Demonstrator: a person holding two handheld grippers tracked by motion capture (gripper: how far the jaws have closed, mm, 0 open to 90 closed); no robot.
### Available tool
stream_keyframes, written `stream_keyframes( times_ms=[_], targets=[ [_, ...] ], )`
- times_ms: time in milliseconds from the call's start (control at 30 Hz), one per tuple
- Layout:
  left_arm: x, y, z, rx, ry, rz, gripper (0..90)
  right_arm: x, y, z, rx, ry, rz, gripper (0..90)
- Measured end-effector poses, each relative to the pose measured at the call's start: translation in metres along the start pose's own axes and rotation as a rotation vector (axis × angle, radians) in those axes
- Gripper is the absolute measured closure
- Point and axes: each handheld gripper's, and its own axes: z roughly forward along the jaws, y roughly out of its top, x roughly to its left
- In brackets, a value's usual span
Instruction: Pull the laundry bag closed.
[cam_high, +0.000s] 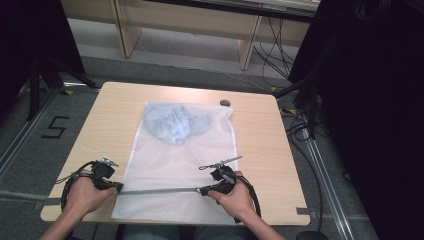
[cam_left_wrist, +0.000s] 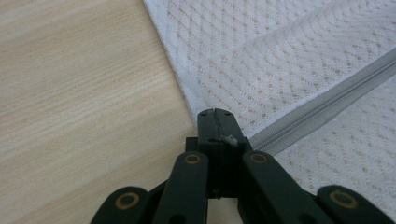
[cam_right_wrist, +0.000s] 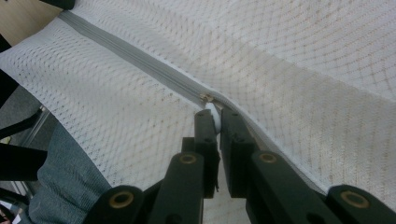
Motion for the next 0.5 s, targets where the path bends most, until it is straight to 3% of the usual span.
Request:
stream_keyframes(
  times_ms=[200, 233, 267, 300, 333, 433, 467, 500],
  targets=[
    [0.0001, 0.0000, 0.0000, 0.000, -0.001, 0.000, 90.0, -0.0022, -0.0015, -0.0020, 0.010, -0.003, 0.015, 86.8],
    [0.0000, -0.0001, 0.0001, -0.001, -0.001, -0.002, 89.9, -0.0043, -0.0016, -0.0018, -0.002, -0.007, -0.009, 86.7],
    [-0.0002, -0.0001, 0.0001, -0.001, -0.002, -0.005, 90.0, -0.0030, -0.0022, -0.0033, 0.011, -0.007, 0.024, 86.8],
    [-0.0002, 0.0000, 0.0000, 0.001, -0.001, -0.003, 90.0, -0.0034, -0.0027, -0.0037, 0.010, -0.002, 0.028, 86.8],
    [0.0000, 0.0000, 0.0000, 0.001, 0.000, 0.000, 90.0, -0.0063, -0.0030, -0.0042, 0.003, -0.006, 0.004, 86.8],
    [0.0000, 0.0000, 0.0000, 0.001, 0.000, 0.000, 90.0, -0.0071, -0.0045, -0.0060, 0.003, -0.028, 0.022, 86.8],
    [0.0001, 0.0001, 0.0000, 0.000, 0.000, 0.003, 89.9, -0.0042, -0.0048, -0.0074, 0.020, -0.006, 0.066, 86.8],
    [0.0001, 0.0000, 0.0000, 0.000, 0.001, 0.004, 89.9, -0.0080, -0.0049, -0.0071, 0.001, -0.016, 0.018, 86.7]
  ],
)
